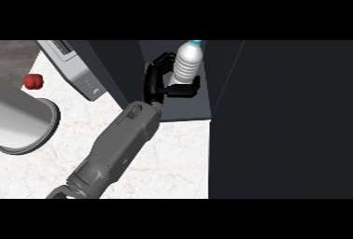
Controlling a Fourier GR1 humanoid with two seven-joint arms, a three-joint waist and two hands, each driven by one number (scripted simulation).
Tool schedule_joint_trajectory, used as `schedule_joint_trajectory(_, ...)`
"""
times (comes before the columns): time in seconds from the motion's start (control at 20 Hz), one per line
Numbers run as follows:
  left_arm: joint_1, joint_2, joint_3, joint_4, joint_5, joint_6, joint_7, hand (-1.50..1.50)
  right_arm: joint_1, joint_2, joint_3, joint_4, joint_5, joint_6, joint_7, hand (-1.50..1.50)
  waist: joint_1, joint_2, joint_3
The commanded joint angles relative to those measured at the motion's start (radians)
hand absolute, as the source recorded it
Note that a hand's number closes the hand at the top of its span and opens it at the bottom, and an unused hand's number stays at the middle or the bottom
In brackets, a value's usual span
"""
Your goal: Pick up the bottled water, place it into the cabinet and close the cabinet
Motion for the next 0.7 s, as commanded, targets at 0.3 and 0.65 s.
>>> schedule_joint_trajectory(0.3, -0.153, 0.012, 0.072, 0.336, -0.044, 0.084, -0.030, 1.50, -0.014, -0.009, -0.040, -0.045, -0.101, 0.027, 0.024, -1.50, -0.021, 0.017, -0.001)
schedule_joint_trajectory(0.65, -0.166, 0.045, 0.145, 0.415, -0.017, 0.045, -0.123, 1.50, 0.033, -0.004, -0.021, -0.046, -0.097, 0.066, -0.002, -1.50, -0.038, 0.016, -0.001)
